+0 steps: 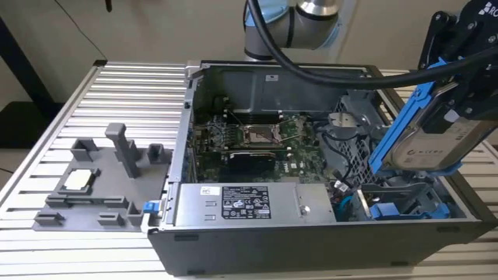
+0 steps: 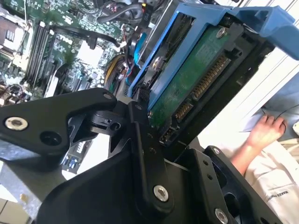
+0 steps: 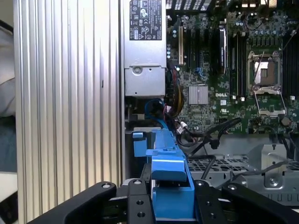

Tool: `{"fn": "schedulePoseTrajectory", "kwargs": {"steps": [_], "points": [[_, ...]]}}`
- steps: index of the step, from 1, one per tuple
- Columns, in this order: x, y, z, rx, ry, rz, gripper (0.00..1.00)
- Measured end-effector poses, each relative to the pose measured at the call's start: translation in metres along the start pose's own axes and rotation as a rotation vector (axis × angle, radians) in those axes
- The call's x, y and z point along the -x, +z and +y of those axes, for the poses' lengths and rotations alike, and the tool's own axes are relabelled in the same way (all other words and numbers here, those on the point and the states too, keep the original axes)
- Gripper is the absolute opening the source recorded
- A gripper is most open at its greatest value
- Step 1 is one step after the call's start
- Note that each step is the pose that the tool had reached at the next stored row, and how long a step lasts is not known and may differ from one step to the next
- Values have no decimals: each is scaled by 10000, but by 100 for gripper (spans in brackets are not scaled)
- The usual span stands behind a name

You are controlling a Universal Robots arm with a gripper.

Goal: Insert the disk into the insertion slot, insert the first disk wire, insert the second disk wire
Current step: 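Insert the disk into the insertion slot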

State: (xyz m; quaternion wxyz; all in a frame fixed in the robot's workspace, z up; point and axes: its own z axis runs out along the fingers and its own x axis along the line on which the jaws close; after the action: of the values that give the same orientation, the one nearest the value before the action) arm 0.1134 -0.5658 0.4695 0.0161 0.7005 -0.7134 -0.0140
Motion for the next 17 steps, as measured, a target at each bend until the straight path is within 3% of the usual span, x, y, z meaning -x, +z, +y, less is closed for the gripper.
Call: {"fn": "schedulePoseTrajectory", "kwargs": {"steps": [7, 9, 13, 17], "points": [[-3, 91, -35, 113, -2, -13, 33], [-7, 119, -36, 115, -4, -77, 33], [-27, 162, -41, 119, -15, -274, 33], [-33, 186, -55, 154, -16, -282, 33]]}}
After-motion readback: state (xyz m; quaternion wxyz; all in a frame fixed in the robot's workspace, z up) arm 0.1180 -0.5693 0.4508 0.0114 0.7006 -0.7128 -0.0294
